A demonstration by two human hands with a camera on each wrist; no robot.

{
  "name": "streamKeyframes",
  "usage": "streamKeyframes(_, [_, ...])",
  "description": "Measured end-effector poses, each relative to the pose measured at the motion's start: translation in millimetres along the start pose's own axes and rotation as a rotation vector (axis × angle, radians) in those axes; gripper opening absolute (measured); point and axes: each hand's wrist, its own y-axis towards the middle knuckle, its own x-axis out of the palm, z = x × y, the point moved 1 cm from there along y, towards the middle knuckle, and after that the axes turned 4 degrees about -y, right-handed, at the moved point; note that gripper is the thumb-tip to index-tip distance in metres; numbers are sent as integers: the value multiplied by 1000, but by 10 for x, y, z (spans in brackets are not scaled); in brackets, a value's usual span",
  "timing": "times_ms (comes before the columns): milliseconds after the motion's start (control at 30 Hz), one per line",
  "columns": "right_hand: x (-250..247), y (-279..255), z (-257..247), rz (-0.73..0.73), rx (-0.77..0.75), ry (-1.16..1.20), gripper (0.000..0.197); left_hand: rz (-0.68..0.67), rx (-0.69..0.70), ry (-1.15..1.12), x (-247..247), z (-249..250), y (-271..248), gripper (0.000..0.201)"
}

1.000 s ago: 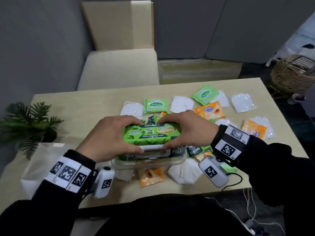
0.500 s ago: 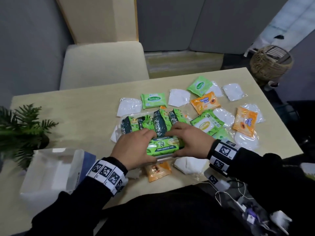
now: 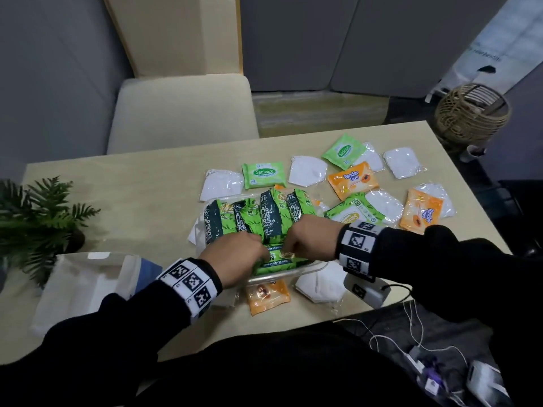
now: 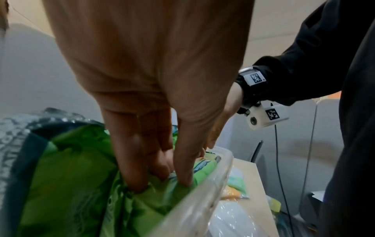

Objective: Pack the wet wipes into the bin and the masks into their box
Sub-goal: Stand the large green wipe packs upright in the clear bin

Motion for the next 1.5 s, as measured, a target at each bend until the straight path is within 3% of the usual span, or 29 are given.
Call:
streamKeyframes(133, [55, 135, -85, -85, -7, -123, 27, -17, -13, 35, 127, 69, 108, 25])
streamKeyframes(367, [25, 135, -115, -237, -111, -285, 30, -164, -51, 23, 122, 65, 189, 18])
streamKeyframes(567, [-80, -31, -171, -294, -104, -404, 50, -317, -18, 102, 9, -21, 48, 39])
streamKeyframes(667, [-81, -48, -69, -354, -161, -443, 55, -464, 8, 230, 83, -57, -4, 35])
streamKeyframes(900, [-54, 81, -91, -482, -165, -500, 54, -631, -9, 219, -57, -74, 106, 42])
streamKeyframes(1300, [-33, -115, -81, -482, -82, -508, 51, -660, -58, 334, -194, 186, 40, 30])
streamKeyframes(1400, [-84, -247, -13, -422, -41, -333, 48, -631, -83, 290, -231, 149, 25, 32])
streamKeyframes(1500, [-200, -443, 192, -187, 15, 152, 37, -466, -65, 14, -447, 126, 121, 53])
